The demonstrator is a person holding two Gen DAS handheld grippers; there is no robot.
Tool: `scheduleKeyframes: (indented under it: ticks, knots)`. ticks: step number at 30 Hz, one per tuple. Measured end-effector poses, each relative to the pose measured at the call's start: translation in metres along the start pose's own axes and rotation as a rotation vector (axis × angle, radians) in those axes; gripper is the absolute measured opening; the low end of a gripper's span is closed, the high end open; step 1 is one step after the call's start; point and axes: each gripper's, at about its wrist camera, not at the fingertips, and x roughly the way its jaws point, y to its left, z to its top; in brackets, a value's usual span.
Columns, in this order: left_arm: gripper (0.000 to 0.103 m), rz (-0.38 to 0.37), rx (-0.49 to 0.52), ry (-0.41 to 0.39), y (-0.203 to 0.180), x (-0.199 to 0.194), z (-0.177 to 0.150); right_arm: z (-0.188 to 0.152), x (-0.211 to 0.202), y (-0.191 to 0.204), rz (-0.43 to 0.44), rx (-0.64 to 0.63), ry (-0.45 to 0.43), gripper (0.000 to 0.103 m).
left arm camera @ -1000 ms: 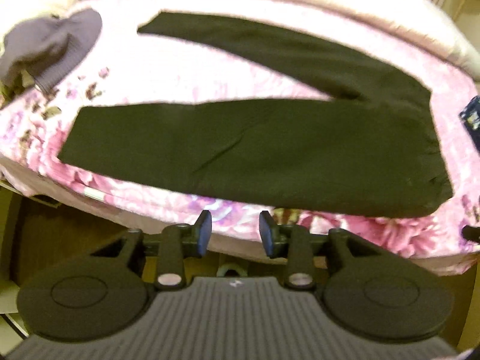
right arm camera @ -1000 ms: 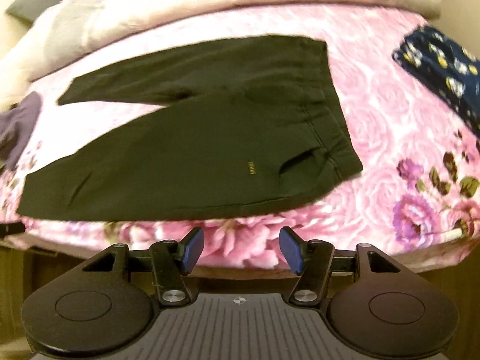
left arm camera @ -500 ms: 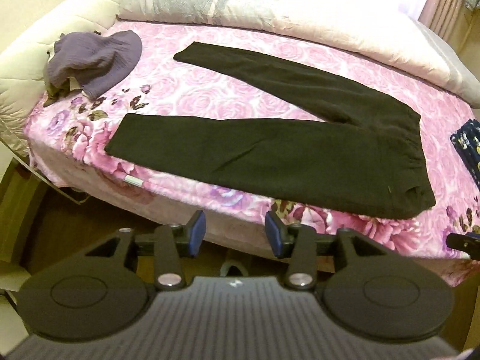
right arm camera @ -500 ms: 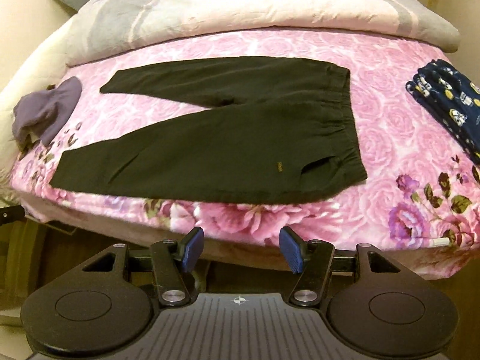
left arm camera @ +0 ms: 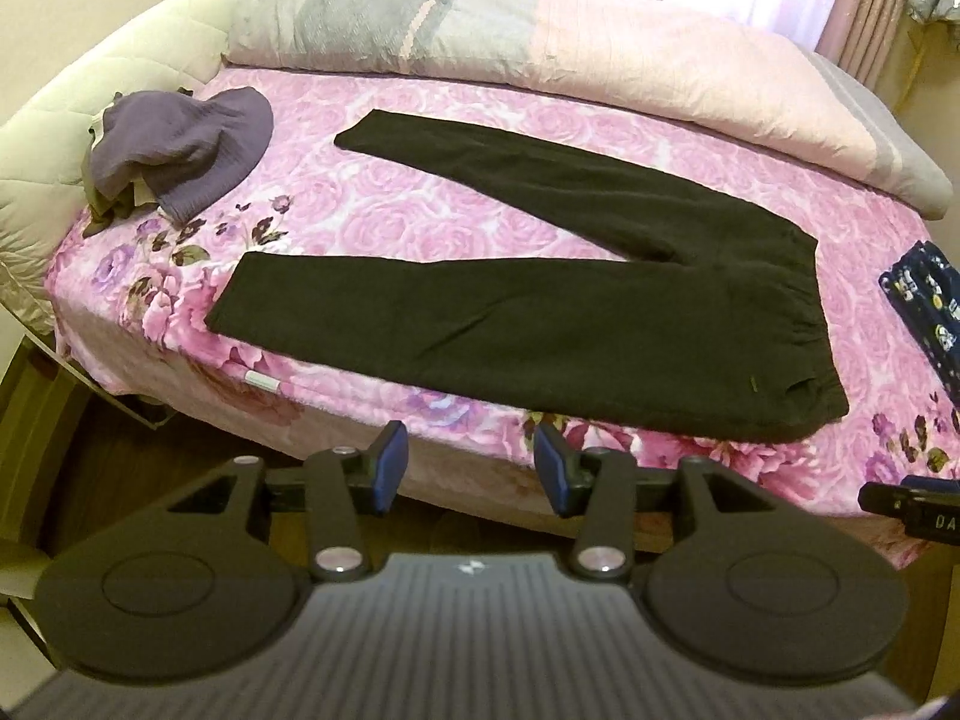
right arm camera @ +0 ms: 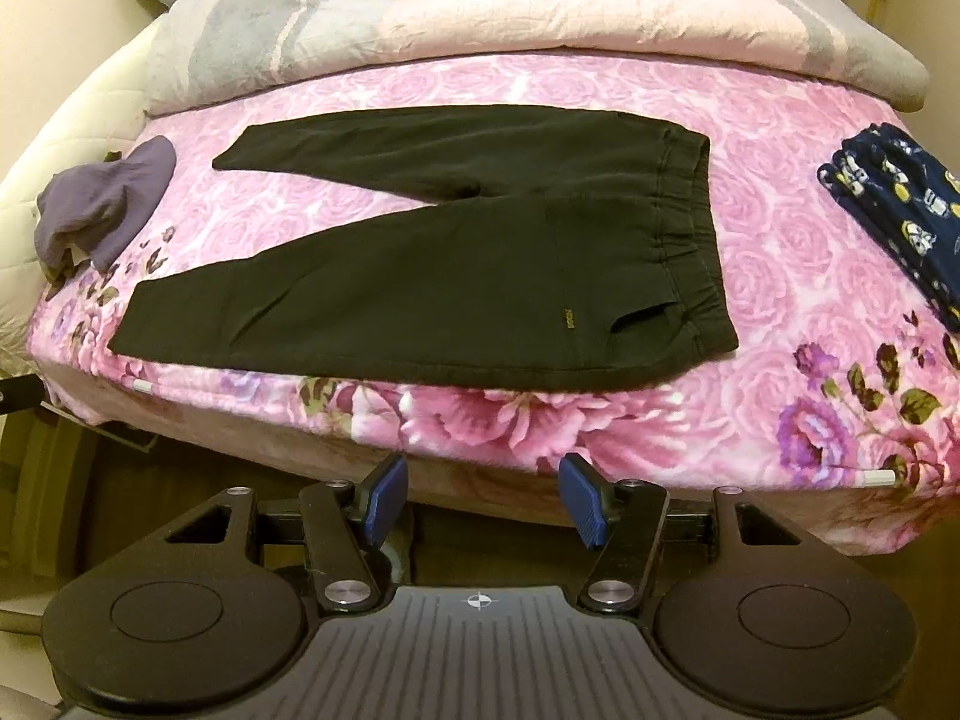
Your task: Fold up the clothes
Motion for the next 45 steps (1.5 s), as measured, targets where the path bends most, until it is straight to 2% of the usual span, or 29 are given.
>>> scheduleKeyframes:
  ticks: [5, 21, 44, 45]
  knots:
    - [0.044, -0.011, 0.013, -0.012, 0.002, -0.002, 0.002, 0.0, -0.002, 0.002, -0.013, 0.002, -0.001, 0.059]
    - [0.044, -0.017, 0.006, 0.018, 0.008, -0.002, -0.016, -0.009, -0.001, 0.013, -0.02, -0.016, 0.026, 0.059]
    - [0.048, 0.075, -0.071, 0.065, 0.035, 0.004, -0.03, 0.004, 0.019, 0.041, 0.032, -0.116, 0.058, 0.06]
    - [0.048, 0.079, -0.077, 0.069, 0.036, 0.005, -0.03, 0.005, 0.021, 0.042, 0.035, -0.123, 0.062, 0.066]
